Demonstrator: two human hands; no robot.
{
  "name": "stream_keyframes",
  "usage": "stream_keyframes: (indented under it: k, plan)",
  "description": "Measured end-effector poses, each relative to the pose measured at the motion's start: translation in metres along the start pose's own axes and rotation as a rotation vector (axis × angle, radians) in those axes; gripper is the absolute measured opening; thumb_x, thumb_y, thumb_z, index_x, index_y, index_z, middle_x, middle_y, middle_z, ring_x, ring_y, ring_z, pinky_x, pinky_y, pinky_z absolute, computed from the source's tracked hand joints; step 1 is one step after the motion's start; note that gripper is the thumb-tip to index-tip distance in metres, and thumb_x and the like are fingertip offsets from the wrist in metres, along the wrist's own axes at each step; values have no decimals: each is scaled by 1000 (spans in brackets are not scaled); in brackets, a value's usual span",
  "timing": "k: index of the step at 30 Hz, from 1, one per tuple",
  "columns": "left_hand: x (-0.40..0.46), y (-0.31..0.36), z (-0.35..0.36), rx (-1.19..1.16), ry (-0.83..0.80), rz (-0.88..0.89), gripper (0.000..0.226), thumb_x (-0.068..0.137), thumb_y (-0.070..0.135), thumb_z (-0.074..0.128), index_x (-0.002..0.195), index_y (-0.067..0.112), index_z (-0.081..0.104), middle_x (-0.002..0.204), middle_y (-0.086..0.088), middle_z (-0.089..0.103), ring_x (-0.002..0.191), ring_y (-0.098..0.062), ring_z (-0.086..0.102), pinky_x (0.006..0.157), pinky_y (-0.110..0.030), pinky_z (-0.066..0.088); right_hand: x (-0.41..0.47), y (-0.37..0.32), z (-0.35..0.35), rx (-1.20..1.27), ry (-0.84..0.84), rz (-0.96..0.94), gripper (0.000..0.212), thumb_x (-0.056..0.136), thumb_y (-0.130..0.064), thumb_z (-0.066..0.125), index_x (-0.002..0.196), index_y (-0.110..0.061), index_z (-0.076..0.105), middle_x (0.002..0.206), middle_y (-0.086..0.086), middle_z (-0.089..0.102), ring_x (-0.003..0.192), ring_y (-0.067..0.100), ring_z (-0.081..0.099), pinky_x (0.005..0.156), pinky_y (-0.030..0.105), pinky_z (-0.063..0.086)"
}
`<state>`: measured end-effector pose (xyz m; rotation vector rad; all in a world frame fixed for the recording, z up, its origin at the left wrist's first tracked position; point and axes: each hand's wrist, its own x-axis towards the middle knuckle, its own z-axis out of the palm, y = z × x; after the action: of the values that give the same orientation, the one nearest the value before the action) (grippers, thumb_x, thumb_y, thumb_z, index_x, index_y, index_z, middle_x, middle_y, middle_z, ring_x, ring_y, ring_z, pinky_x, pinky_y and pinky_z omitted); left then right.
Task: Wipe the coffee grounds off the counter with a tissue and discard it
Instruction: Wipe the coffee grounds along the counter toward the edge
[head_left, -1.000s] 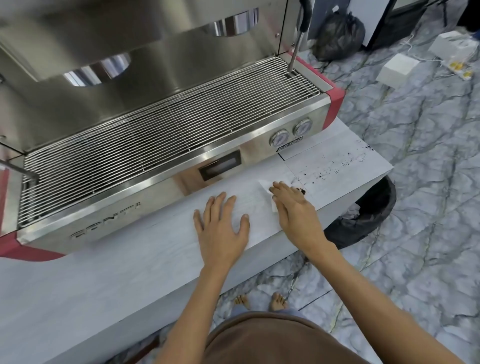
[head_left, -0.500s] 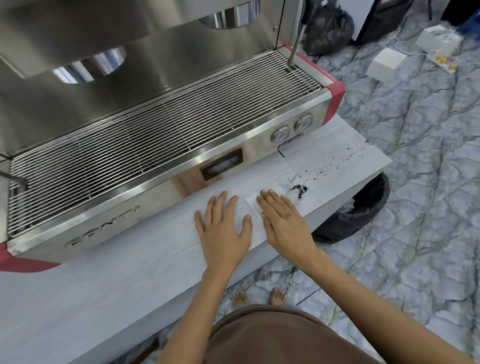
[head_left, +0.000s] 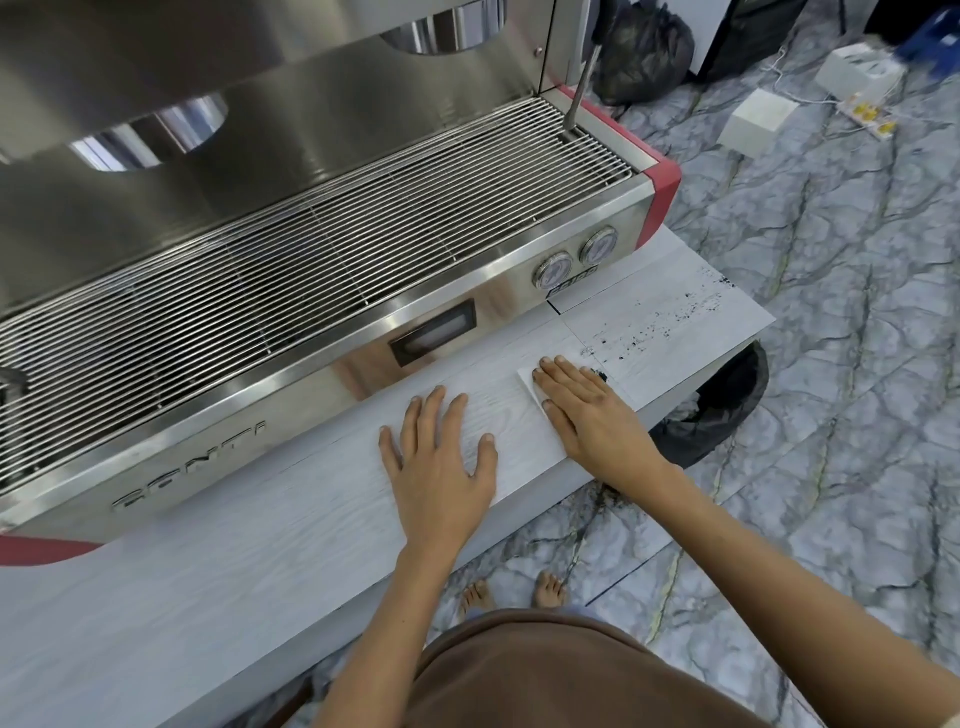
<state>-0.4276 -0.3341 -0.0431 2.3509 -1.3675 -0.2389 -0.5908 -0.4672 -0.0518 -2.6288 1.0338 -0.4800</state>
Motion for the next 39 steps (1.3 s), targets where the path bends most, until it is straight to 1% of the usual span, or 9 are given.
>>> stream_keyframes:
  k: [9, 15, 19, 23, 26, 28, 32, 35, 39]
  plan:
    - [-1, 1, -3, -11, 3, 7, 57, 94, 53, 36, 147, 31, 41, 160, 7, 29, 151, -16, 15, 122, -53, 3, 10, 16, -7, 63, 22, 67, 45, 99, -27, 30, 131, -7, 55, 139, 11, 50, 133, 24, 42, 111, 43, 32]
    - [-1, 2, -4, -12, -2, 4, 58, 94, 54, 34, 147, 31, 41, 160, 8, 28, 151, -15, 14, 122, -52, 1, 12, 18, -9, 75, 120, 96, 32, 94, -5, 47, 123, -2, 61, 129, 15, 58, 125, 30, 50, 106, 46, 38]
    - [-2, 2, -4, -15, -5, 3, 58, 94, 54, 34, 147, 31, 40, 161, 9, 27, 151, -15, 13, 123, -50, -1, 14, 24, -16, 113, 143, 139, 29, 95, 0, 49, 121, -2, 62, 130, 15, 58, 126, 29, 49, 107, 46, 37]
    - [-2, 2, -4, -18, -1, -1, 57, 95, 53, 36, 147, 32, 41, 161, 9, 27, 151, -14, 13, 123, -50, -2, 16, 19, -28, 223, 185, 207, 29, 97, -2, 48, 122, -4, 62, 130, 13, 58, 127, 24, 49, 108, 43, 37]
    - [-2, 2, -4, -25, 3, -3, 57, 94, 53, 36, 146, 31, 42, 160, 9, 28, 151, -15, 14, 123, -50, -1, 19, 1, -29, 207, 200, 143, 29, 96, -2, 49, 122, -3, 61, 128, 14, 59, 124, 26, 52, 107, 43, 38]
    - [-2, 2, -3, -25, 4, -5, 56, 94, 53, 37, 146, 32, 42, 160, 9, 28, 151, -15, 14, 123, -51, -1, 21, -12, -22, 164, 142, 82, 31, 96, -4, 49, 126, -3, 58, 131, 15, 57, 126, 28, 50, 108, 44, 37]
    - [-2, 3, -2, -21, -2, -7, 57, 94, 54, 36, 146, 32, 41, 161, 10, 28, 151, -14, 14, 122, -52, 0, 20, -30, 1, 105, 26, 34, 36, 99, -13, 44, 133, -3, 51, 139, 15, 50, 134, 28, 39, 111, 44, 31]
    - [-1, 3, -2, -14, 10, -2, 58, 93, 54, 36, 146, 31, 42, 160, 8, 30, 151, -15, 16, 122, -52, 2, 19, -39, 10, 22, -6, 8, 45, 98, -24, 33, 134, -3, 50, 140, 14, 48, 134, 28, 39, 111, 45, 31]
    - [0, 1, -2, 1, 18, 1, 57, 93, 54, 38, 145, 31, 43, 159, 8, 32, 150, -16, 18, 122, -54, 6, 26, -39, 12, -12, 1, 36, 43, 98, -22, 38, 135, -3, 49, 142, 13, 47, 134, 27, 39, 110, 45, 30]
